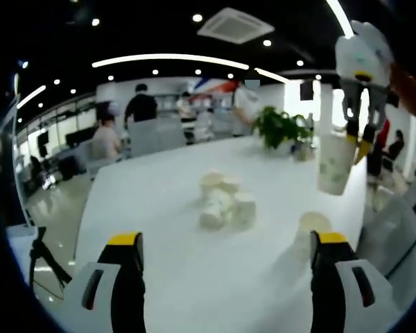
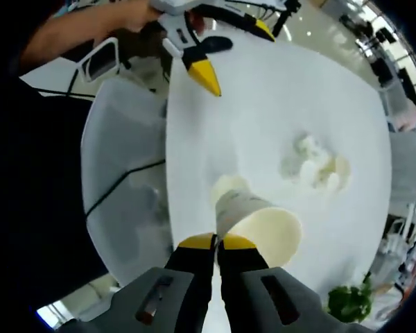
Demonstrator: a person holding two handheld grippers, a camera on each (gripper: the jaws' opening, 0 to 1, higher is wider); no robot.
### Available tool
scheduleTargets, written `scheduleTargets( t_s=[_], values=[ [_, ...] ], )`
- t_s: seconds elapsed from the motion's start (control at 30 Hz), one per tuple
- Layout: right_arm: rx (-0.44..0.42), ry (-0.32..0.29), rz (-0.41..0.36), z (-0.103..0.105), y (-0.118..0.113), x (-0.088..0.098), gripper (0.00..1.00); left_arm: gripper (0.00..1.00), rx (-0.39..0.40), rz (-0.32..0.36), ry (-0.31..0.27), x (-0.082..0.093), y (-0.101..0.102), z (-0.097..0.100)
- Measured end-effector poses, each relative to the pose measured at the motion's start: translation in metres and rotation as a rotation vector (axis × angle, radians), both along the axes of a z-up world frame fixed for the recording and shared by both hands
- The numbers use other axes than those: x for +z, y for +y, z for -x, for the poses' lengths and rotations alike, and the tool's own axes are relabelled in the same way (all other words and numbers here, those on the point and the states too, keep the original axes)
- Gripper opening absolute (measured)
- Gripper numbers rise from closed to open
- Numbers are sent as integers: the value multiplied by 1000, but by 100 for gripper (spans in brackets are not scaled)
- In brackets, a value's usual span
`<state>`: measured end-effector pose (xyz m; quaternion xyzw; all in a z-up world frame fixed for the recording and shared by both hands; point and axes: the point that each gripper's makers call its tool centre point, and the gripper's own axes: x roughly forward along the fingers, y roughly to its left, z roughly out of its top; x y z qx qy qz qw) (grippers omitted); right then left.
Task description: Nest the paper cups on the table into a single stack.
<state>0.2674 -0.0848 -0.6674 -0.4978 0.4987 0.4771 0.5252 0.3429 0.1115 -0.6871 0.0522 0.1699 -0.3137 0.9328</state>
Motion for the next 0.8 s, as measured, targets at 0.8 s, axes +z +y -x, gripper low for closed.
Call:
scheduleTargets(
  t_s=[0.8],
  values=[
    [-82,22,-32,0,3,-38,0,98,15,29,3,2,-3,4]
  ],
)
